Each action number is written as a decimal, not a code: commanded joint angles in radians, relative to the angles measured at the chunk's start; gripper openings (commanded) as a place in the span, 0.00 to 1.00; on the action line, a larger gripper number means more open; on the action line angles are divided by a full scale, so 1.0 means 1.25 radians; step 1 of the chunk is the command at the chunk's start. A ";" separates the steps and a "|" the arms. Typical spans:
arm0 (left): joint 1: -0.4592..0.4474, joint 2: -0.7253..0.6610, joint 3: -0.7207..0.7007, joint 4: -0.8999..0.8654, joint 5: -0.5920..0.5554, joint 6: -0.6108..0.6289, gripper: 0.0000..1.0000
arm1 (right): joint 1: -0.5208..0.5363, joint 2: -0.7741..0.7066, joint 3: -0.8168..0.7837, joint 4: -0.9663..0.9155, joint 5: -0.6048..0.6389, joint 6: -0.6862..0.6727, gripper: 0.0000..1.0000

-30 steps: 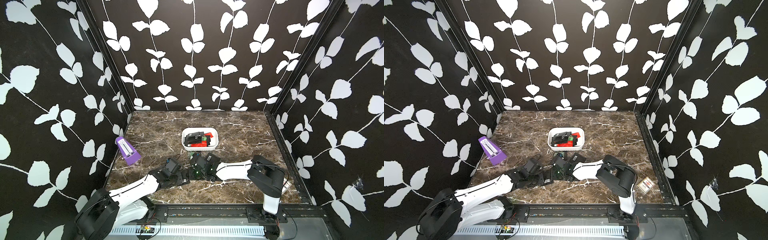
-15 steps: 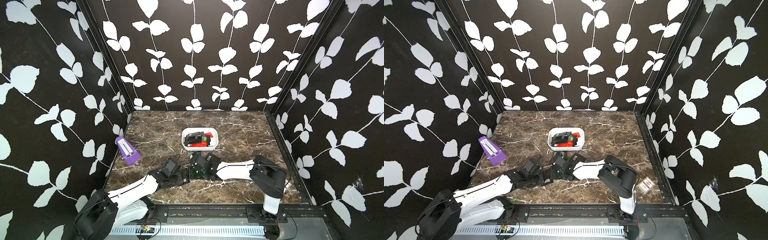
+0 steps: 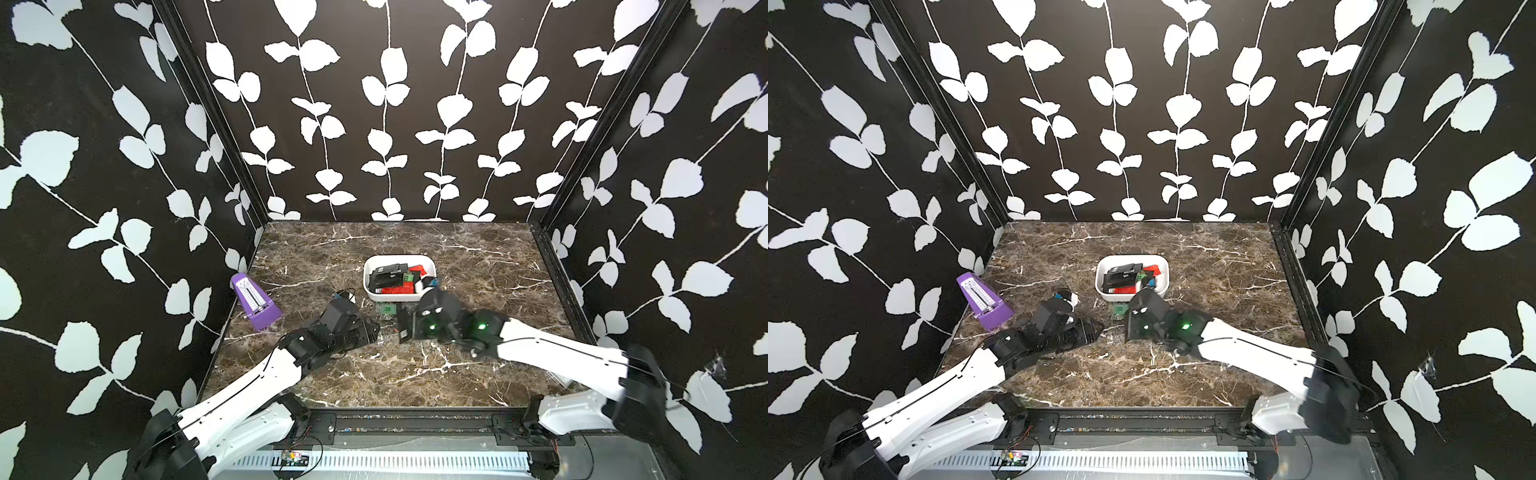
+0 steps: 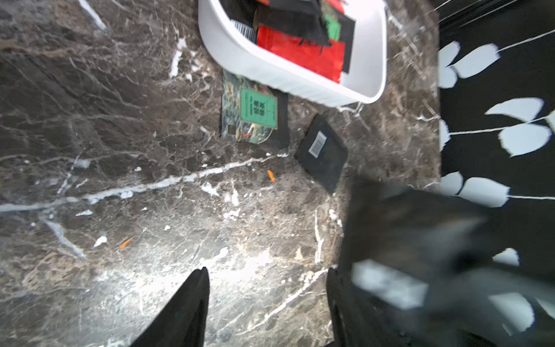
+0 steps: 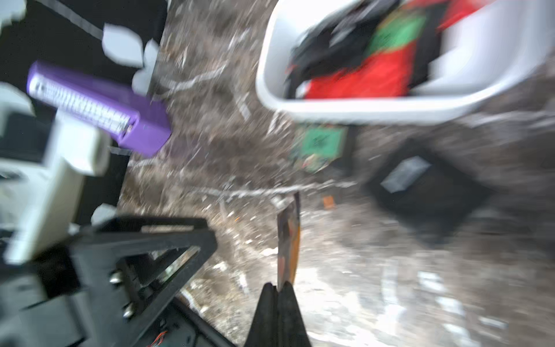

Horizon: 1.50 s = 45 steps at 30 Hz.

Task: Put the tea bags into the storage box
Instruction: Pick up the tea bag from the center of the board, then place the tea bag in the storage box.

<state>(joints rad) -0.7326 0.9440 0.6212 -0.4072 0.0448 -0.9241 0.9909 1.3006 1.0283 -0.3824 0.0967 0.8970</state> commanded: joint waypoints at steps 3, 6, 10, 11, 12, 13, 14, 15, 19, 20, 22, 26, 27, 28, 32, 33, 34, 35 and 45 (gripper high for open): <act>-0.002 0.004 -0.026 0.043 0.026 -0.004 0.61 | -0.137 -0.045 0.049 -0.120 0.005 -0.058 0.00; -0.002 -0.024 -0.043 0.036 0.034 -0.004 0.62 | -0.210 0.007 0.083 -0.080 -0.050 -0.064 0.00; 0.000 -0.071 -0.084 0.040 0.017 0.000 0.63 | -0.269 0.134 0.187 -0.028 -0.115 -0.064 0.00; 0.000 -0.084 -0.090 0.040 0.014 0.005 0.63 | -0.277 0.170 0.218 -0.014 -0.124 -0.062 0.00; 0.000 -0.096 -0.095 0.040 0.012 0.010 0.63 | -0.284 0.207 0.266 -0.006 -0.124 -0.062 0.00; 0.000 -0.104 -0.099 0.040 0.011 0.011 0.63 | -0.289 0.233 0.296 -0.002 -0.127 -0.064 0.00; 0.000 -0.111 -0.104 0.040 0.008 0.014 0.63 | -0.295 0.279 0.327 0.005 -0.134 -0.062 0.00; 0.000 -0.118 -0.106 0.040 0.006 0.015 0.64 | -0.299 0.311 0.354 0.016 -0.140 -0.059 0.00; 0.001 -0.121 -0.115 0.043 0.009 0.019 0.64 | -0.307 0.411 0.444 0.041 -0.155 -0.044 0.00; 0.001 -0.119 -0.115 0.044 0.011 0.020 0.64 | -0.308 0.438 0.471 0.034 -0.156 -0.043 0.00; 0.001 -0.114 -0.118 0.044 0.014 0.022 0.64 | -0.308 0.474 0.500 0.030 -0.154 -0.039 0.00; 0.002 -0.106 -0.119 0.050 0.014 0.025 0.64 | -0.309 0.505 0.482 0.064 -0.158 -0.017 0.00; 0.001 -0.103 -0.118 0.050 0.013 0.024 0.64 | -0.310 0.507 0.471 0.068 -0.154 -0.014 0.00; 0.002 -0.100 -0.118 0.050 0.013 0.023 0.64 | -0.311 0.506 0.456 0.071 -0.150 -0.012 0.00; 0.002 -0.091 -0.114 0.058 0.013 0.020 0.64 | -0.325 0.495 0.387 0.097 -0.144 -0.008 0.00; 0.002 -0.089 -0.112 0.059 0.014 0.019 0.64 | -0.329 0.493 0.371 0.096 -0.144 -0.009 0.00; 0.002 -0.086 -0.111 0.061 0.015 0.019 0.63 | -0.334 0.491 0.359 0.095 -0.144 -0.012 0.00; 0.003 -0.083 -0.109 0.061 0.015 0.016 0.64 | -0.338 0.489 0.347 0.090 -0.145 -0.015 0.00; 0.002 -0.049 -0.096 0.081 0.030 0.001 0.56 | -0.350 0.378 0.281 0.027 -0.110 -0.082 0.34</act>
<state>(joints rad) -0.7322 0.8688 0.4858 -0.3370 0.0715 -0.9226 0.5495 1.8717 1.3949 -0.3328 -0.0746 0.8333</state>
